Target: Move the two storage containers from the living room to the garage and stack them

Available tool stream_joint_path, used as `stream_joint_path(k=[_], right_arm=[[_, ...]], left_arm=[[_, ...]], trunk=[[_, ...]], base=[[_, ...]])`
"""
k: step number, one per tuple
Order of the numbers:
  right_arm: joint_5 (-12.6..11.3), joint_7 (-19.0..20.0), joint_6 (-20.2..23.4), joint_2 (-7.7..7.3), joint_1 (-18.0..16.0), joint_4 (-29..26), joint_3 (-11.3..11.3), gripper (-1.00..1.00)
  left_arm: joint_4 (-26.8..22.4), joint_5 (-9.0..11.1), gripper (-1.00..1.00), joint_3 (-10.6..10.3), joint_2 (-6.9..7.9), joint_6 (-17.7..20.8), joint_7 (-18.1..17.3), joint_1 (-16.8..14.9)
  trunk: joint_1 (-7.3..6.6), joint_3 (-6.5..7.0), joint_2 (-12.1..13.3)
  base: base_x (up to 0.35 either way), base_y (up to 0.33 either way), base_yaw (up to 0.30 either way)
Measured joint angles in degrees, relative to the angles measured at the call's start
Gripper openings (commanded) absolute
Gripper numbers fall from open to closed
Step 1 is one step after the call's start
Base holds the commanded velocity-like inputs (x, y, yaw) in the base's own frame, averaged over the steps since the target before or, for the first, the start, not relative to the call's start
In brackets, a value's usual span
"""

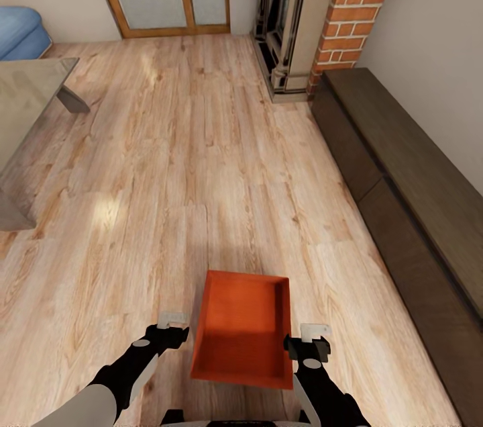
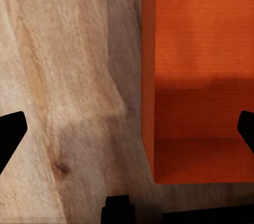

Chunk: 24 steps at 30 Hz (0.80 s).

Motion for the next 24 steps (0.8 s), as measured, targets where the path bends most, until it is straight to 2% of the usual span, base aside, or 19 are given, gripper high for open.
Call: stream_joint_path(k=[6,11,19,24], right_arm=[[-0.07,-0.01,0.0,0.0,0.0,0.01,0.02,1.0],[-0.11,-0.07,-0.05,0.0,0.03,0.0,0.01,1.0],[-0.2,-0.08,0.0,0.0,0.04,0.06,0.02,1.0],[-0.17,-0.14,-0.05,-0.01,0.02,0.1,0.02,1.0]], left_arm=[[0.08,-0.03,1.0,0.02,0.03,0.0,0.0,0.0],[0.15,-0.07,1.0,-0.04,0.09,0.04,-0.06,0.0],[0.24,-0.06,1.0,-0.07,0.18,0.01,-0.19,-0.01],[0.28,-0.07,1.0,-0.07,0.19,0.07,-0.52,0.0]], trunk=[[0.0,-0.43,0.0],[-0.02,-0.52,0.0],[0.0,-0.55,0.0],[0.01,-0.56,0.0]], base=[[0.007,-0.011,0.0],[0.133,-0.12,-0.019],[0.043,-0.034,-0.185],[-0.086,0.134,-0.095]])
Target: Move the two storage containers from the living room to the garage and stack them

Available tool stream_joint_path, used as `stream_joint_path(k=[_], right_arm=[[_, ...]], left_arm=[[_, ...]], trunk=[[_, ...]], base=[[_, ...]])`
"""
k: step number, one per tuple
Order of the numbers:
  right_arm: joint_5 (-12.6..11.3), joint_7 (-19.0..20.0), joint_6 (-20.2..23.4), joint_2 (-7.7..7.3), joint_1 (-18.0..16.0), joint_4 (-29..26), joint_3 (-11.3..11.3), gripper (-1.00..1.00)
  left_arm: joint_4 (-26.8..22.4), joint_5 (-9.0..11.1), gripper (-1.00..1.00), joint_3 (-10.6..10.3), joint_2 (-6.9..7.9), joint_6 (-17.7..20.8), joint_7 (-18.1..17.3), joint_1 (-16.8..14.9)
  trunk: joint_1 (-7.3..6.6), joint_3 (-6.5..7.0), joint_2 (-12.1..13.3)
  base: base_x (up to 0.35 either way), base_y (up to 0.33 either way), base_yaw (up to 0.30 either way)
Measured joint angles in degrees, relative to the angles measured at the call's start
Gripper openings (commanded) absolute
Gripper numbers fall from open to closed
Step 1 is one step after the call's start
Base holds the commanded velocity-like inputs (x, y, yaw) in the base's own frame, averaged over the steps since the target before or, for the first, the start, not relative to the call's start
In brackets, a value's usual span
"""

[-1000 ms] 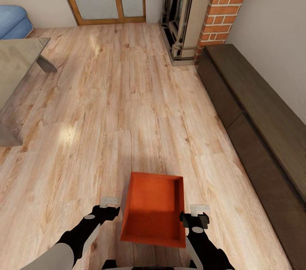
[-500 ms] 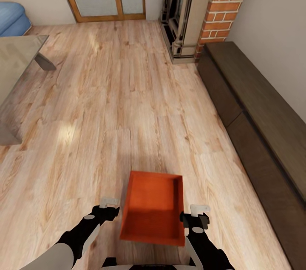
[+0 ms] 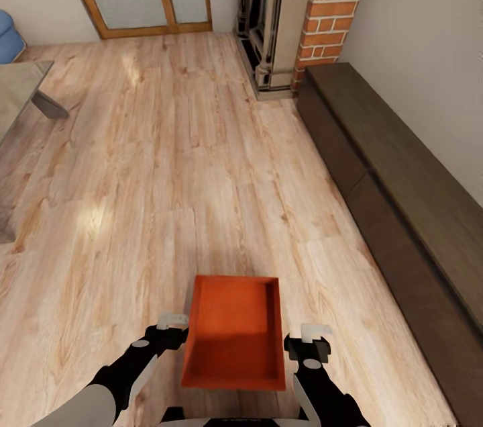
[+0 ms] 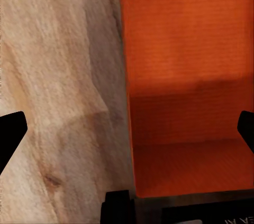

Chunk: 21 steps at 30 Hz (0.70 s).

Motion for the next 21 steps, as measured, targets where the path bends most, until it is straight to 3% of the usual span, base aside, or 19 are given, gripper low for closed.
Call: stream_joint_path(k=[10,21], right_arm=[[0.01,-0.03,-0.02,0.0,0.04,0.0,0.07,1.0],[0.0,0.0,-0.03,0.01,0.02,0.02,0.03,1.0]], left_arm=[[0.05,0.0,1.0,0.01,0.0,0.0,0.09,0.0],[0.1,-0.31,1.0,-0.33,0.01,-0.3,0.51,0.03]], trunk=[[-0.01,0.0,0.0],[-0.02,-0.68,0.0]], base=[[-0.114,0.168,-0.011],[0.12,0.008,0.0]])
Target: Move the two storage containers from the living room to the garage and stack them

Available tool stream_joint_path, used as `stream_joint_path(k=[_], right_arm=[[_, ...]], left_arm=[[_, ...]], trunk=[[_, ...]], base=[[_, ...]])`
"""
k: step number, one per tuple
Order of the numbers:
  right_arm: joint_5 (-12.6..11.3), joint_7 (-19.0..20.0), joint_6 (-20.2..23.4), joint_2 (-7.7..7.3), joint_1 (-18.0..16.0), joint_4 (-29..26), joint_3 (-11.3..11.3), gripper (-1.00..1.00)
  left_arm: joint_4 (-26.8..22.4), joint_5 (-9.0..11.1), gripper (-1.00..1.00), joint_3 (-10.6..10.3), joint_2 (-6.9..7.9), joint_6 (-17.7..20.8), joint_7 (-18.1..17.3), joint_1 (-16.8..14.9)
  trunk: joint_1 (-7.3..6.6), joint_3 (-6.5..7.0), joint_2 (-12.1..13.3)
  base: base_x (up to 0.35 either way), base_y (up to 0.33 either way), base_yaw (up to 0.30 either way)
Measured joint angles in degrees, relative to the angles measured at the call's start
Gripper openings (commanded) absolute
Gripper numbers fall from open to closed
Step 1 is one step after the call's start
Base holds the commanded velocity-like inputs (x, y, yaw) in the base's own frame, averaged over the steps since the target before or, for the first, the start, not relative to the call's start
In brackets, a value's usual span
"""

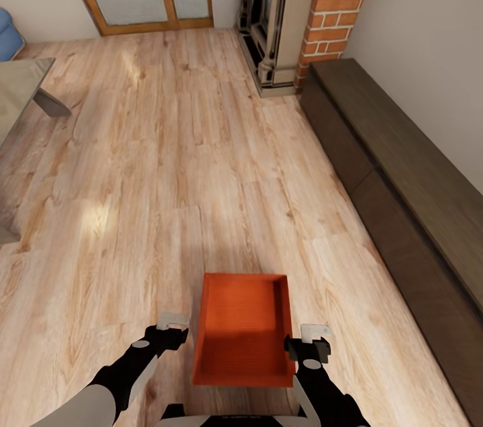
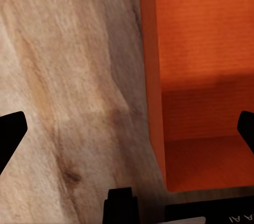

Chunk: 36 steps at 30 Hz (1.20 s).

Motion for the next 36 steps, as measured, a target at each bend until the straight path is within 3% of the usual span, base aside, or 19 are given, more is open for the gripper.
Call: stream_joint_path(k=[12,36], right_arm=[[-0.01,-0.01,0.0,0.0,0.03,-0.02,-0.02,1.0],[-0.05,0.14,0.0,0.0,0.02,-0.02,-0.01,1.0]], left_arm=[[0.02,0.27,1.0,0.23,0.0,-0.18,0.01,0.02],[0.02,0.24,1.0,0.24,0.0,-0.53,-0.02,0.05]], trunk=[[0.0,-0.41,0.0],[0.0,-2.54,0.0]], base=[[0.004,0.0,0.0],[0.0,0.0,0.0]])
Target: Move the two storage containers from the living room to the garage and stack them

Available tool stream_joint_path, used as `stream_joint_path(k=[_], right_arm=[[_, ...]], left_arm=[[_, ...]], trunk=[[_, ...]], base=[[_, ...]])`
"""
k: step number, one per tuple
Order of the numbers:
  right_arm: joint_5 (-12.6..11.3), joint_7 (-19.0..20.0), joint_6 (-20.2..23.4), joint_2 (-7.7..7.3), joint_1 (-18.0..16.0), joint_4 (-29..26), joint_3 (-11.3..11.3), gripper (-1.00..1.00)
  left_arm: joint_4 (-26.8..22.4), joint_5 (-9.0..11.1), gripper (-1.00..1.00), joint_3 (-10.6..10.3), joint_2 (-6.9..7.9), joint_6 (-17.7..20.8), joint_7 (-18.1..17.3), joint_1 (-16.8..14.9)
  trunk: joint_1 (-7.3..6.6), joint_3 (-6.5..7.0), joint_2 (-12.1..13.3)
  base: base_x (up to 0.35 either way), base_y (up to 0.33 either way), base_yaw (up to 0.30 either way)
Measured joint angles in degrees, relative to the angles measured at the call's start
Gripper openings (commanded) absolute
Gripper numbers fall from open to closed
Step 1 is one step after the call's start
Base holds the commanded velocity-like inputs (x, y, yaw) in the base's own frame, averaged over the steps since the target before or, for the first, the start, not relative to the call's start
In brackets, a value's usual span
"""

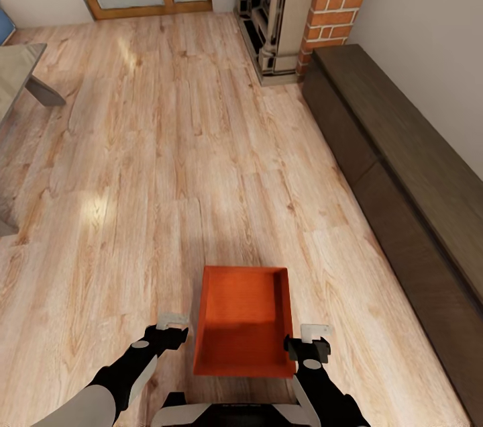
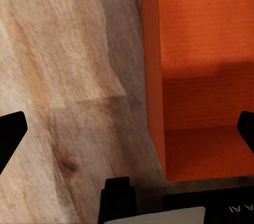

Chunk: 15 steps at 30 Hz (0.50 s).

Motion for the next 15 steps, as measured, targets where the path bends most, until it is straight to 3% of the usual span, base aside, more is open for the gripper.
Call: stream_joint_path(k=[15], right_arm=[[0.09,0.0,-0.05,0.0,0.02,0.08,0.33,1.0]], left_arm=[[-0.09,0.21,1.0,0.0,-0.18,0.26,-0.59,-0.01]], trunk=[[0.0,-0.49,0.0]], base=[[0.0,0.0,0.0]])
